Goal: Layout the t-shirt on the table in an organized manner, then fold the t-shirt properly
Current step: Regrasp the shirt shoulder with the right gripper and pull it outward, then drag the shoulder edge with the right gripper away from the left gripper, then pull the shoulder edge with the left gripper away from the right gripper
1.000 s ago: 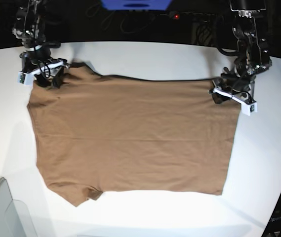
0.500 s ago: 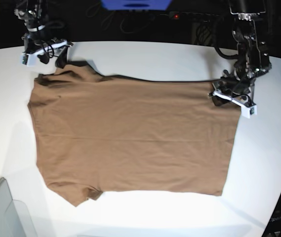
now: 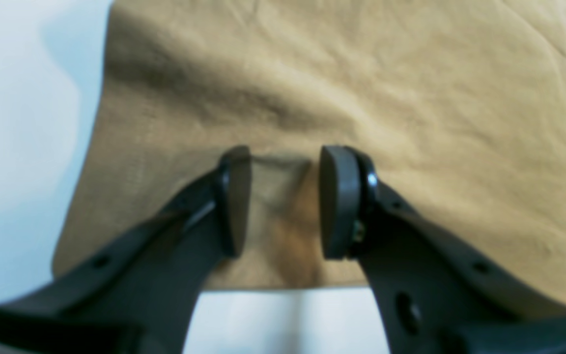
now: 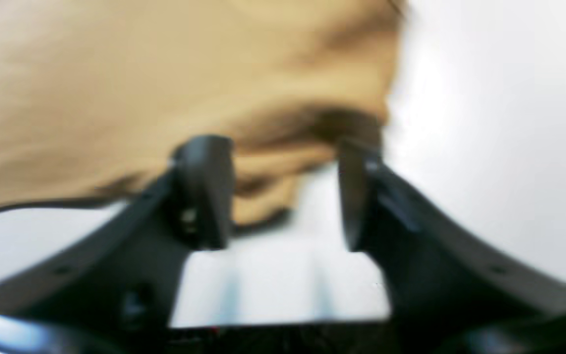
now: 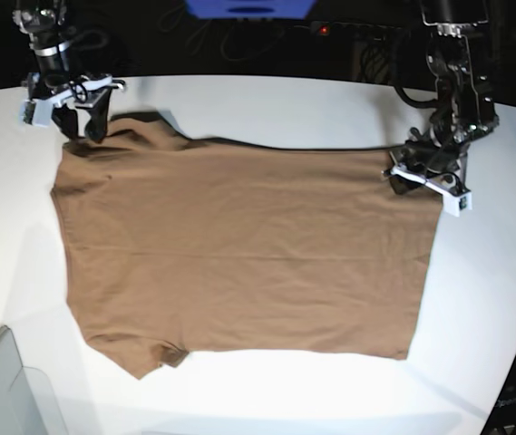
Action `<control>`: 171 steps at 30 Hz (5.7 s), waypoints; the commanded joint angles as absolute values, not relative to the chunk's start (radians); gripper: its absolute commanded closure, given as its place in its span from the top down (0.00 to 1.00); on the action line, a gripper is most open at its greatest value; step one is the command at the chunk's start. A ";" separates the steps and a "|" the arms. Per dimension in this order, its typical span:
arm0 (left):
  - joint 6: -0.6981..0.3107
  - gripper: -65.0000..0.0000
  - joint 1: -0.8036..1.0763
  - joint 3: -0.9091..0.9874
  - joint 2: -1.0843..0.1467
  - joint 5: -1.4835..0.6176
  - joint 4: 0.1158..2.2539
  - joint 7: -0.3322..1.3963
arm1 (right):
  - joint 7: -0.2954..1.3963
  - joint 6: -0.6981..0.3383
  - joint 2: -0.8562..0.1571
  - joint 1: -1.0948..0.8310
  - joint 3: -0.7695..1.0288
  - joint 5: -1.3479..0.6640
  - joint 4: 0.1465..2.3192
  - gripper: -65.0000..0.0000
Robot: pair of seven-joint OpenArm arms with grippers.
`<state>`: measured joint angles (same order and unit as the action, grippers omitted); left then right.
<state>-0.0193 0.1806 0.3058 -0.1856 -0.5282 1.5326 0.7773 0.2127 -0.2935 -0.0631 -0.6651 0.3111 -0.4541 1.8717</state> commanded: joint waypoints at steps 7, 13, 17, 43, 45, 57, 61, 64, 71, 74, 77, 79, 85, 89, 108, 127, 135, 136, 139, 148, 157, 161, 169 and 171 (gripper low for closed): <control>-0.005 0.36 0.197 0.311 -0.196 -0.519 1.538 0.811 | 0.282 -0.309 -0.015 -0.593 0.314 -0.461 1.844 0.00; -0.005 0.36 0.197 0.311 -0.197 -0.519 1.538 0.811 | 0.325 -0.311 -0.015 -0.562 0.285 -0.463 1.810 0.00; -0.005 0.36 0.197 0.311 -0.197 -0.519 1.538 0.811 | 0.323 -0.311 -0.015 -0.542 0.285 -0.463 1.742 0.00; -0.005 0.36 0.196 0.311 -0.197 -0.519 1.537 0.811 | 0.325 -0.306 -0.058 -0.634 0.243 -0.460 1.886 0.00; -0.005 0.36 0.197 0.311 -0.197 -0.519 1.537 0.811 | 0.325 -0.306 -0.064 -0.604 0.243 -0.460 1.856 0.00; -0.005 0.36 0.197 0.311 -0.197 -0.519 1.537 0.811 | 0.325 -0.306 -0.093 -0.515 0.248 -0.460 1.684 0.00; -0.005 0.36 0.197 0.311 -0.197 -0.519 1.537 0.811 | 0.321 -0.306 -0.093 -0.518 0.248 -0.460 1.620 0.00; -0.005 0.36 0.196 0.311 -0.197 -0.519 1.537 0.811 | 0.321 -0.306 -0.093 -0.535 0.246 -0.460 1.586 0.00; -0.005 0.36 0.193 0.312 -0.197 -0.519 1.532 0.811 | 0.323 -0.306 -0.094 -0.622 0.239 -0.460 1.646 0.00; -0.005 0.36 0.193 0.312 -0.197 -0.519 1.535 0.811 | 0.325 -0.311 -0.094 -0.651 0.237 -0.460 1.692 0.00; -0.005 0.36 0.193 0.312 -0.196 -0.519 1.537 0.811 | 0.325 -0.312 -0.120 -0.662 0.194 -0.460 1.724 0.00; -0.005 0.36 0.193 0.312 -0.194 -0.519 1.537 0.811 | 0.326 -0.312 -0.153 -0.676 0.140 -0.463 1.745 0.00; -0.005 0.36 0.196 0.312 -0.196 -0.521 1.538 0.811 | 0.321 -0.312 -0.193 -0.731 0.067 -0.466 1.931 0.00; -0.005 0.36 0.200 0.312 -0.196 -0.521 1.564 0.811 | 0.325 -0.308 -0.180 -0.723 0.127 -0.466 1.965 0.00; -0.005 0.37 0.375 0.414 -0.197 -0.519 1.825 0.812 | 0.423 -0.311 -0.091 -0.710 0.314 -0.463 1.929 0.08; -0.007 1.00 0.346 0.412 -0.259 -0.518 1.727 0.889 | 0.458 -0.311 -0.091 -0.711 0.193 -0.463 1.923 0.58; -0.007 1.00 0.344 0.412 -0.262 -0.512 1.659 0.888 | 0.458 -0.311 -0.091 -0.711 0.194 -0.463 1.923 0.58; -0.007 1.00 0.344 0.412 -0.262 -0.512 1.652 0.888 | 0.458 -0.311 -0.091 -0.711 0.194 -0.463 1.923 0.58; -0.007 1.00 0.343 0.409 -0.260 -0.510 1.639 0.888 | 0.458 -0.311 -0.091 -0.711 0.194 -0.463 1.923 0.58; -0.007 0.73 0.328 0.387 -0.259 -0.515 1.610 0.888 | 0.456 -0.311 -0.091 -0.717 0.193 -0.463 1.876 0.58; -0.007 0.35 0.303 0.360 -0.259 -0.510 1.540 0.889 | 0.449 -0.311 -0.091 -0.690 0.200 -0.463 1.785 0.58; -0.007 0.35 0.303 0.360 -0.259 -0.516 1.538 0.889 | 0.449 -0.311 -0.091 -0.688 0.196 -0.463 1.784 0.58; -0.007 0.13 0.303 0.360 -0.257 -0.519 1.537 0.889 | 0.450 -0.311 -0.091 -0.656 0.194 -0.463 1.736 0.58; -0.007 0.00 0.303 0.360 -0.255 -0.519 1.535 0.889 | 0.449 -0.311 -0.091 -0.651 0.194 -0.463 1.722 0.57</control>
